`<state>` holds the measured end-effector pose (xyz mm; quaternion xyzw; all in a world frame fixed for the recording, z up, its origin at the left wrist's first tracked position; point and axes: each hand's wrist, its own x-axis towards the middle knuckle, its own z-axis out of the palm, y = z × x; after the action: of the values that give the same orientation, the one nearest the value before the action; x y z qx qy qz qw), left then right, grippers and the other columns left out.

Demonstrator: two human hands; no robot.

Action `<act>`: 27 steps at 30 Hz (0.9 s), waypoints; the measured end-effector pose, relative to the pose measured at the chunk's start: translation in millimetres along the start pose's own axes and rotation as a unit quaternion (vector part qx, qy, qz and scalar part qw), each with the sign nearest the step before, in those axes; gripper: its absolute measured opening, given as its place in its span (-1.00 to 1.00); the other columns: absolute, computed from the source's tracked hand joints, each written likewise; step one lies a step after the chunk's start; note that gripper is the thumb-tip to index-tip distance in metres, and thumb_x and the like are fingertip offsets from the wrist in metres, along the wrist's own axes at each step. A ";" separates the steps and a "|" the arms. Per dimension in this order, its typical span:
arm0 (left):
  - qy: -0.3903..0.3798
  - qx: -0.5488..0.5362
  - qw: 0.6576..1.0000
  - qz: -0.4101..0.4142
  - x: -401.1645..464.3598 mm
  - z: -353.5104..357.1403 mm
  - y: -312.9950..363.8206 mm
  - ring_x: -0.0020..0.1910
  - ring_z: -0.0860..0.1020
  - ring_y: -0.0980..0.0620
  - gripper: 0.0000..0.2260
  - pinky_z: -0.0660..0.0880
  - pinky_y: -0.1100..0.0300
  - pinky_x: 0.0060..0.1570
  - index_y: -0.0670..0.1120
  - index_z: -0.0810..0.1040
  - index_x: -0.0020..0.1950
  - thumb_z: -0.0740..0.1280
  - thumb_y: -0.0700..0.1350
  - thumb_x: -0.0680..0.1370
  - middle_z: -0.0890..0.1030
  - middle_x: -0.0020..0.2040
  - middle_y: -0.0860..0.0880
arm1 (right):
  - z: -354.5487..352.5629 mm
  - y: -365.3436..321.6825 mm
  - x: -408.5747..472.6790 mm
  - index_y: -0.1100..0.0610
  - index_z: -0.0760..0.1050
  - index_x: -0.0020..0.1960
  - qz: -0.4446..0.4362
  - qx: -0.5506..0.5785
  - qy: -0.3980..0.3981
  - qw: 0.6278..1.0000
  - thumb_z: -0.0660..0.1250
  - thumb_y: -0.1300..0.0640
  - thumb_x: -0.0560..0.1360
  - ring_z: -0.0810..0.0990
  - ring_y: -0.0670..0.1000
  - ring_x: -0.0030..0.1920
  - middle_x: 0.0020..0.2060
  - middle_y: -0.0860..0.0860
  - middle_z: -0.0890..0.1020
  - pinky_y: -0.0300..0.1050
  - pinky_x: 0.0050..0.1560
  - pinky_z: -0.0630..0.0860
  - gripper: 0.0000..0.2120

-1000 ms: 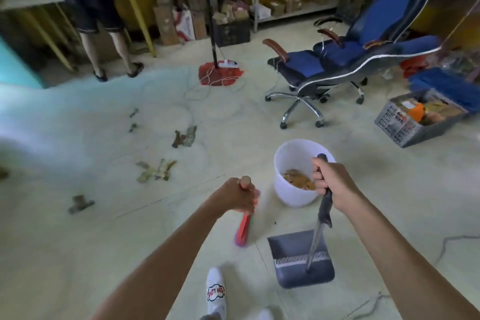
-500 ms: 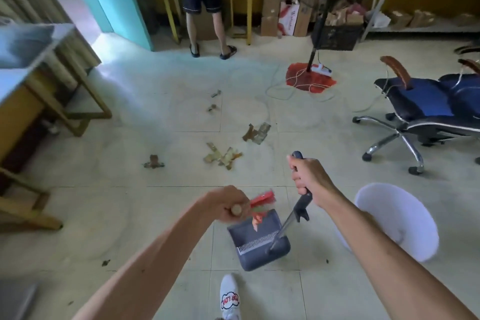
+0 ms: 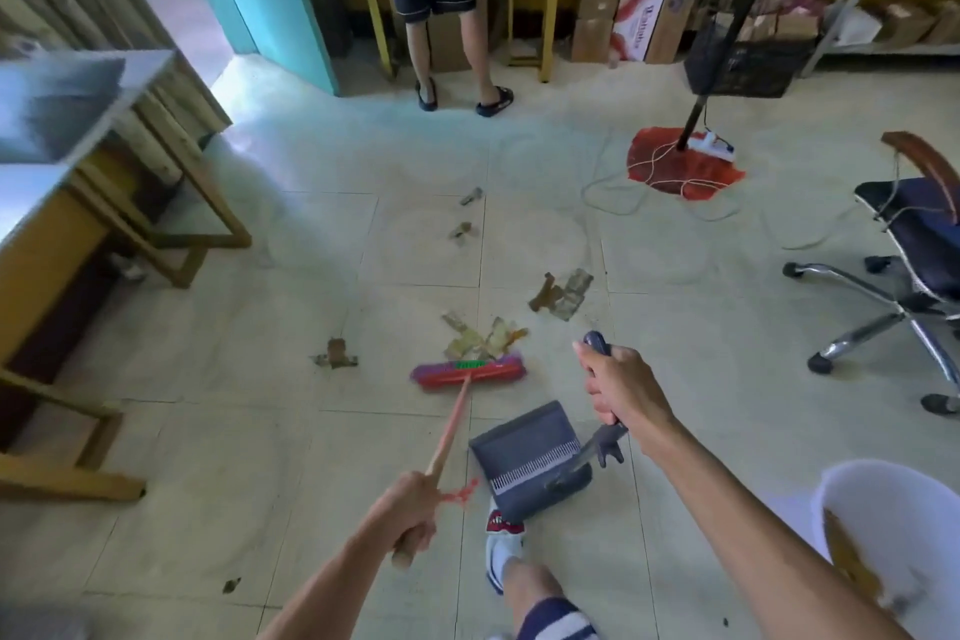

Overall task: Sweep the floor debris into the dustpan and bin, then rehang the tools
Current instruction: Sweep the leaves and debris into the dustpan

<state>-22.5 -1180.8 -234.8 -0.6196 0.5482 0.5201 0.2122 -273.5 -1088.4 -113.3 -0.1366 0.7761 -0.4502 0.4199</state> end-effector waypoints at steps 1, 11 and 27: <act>-0.021 -0.009 1.000 -0.009 10.6 -6.8 10.7 -0.65 0.40 0.08 -0.71 0.42 0.24 -0.64 -0.41 0.42 0.24 0.18 -0.21 0.64 0.55 -0.41 -0.08 | -0.2 -8.0 15.8 0.10 0.34 -0.22 0.002 0.016 0.003 1.000 0.28 -0.02 0.59 0.27 -0.10 -0.63 -0.60 -0.10 0.35 -0.27 -0.62 0.20 -0.71; -0.024 -0.070 0.997 -0.008 36.3 -176.2 59.3 -0.65 0.28 0.11 -0.76 0.18 0.29 -0.67 -0.19 0.49 -0.27 0.25 -0.21 0.60 0.41 -0.53 0.01 | 17.4 -128.3 131.0 0.07 0.32 -0.27 0.006 0.019 -0.076 0.997 0.28 0.03 0.59 0.21 -0.11 -0.61 -0.57 -0.09 0.29 -0.28 -0.62 0.14 -0.71; 0.106 -0.335 0.933 -0.083 98.2 -263.1 83.1 -0.84 0.29 0.12 -0.74 0.17 0.47 -0.78 -0.43 0.47 -0.10 0.00 -0.45 0.58 0.45 -0.60 -0.13 | 90.9 -180.8 195.1 0.07 0.35 -0.25 -0.015 -0.012 -0.086 0.996 0.30 -0.07 0.57 0.23 -0.09 -0.62 -0.56 -0.08 0.33 -0.28 -0.61 0.17 -0.68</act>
<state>-2.8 -1470.7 -198.3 -0.7496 0.3085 0.5851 -0.0249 -352.0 -1357.4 -91.4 -0.1917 0.7402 -0.4336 0.4768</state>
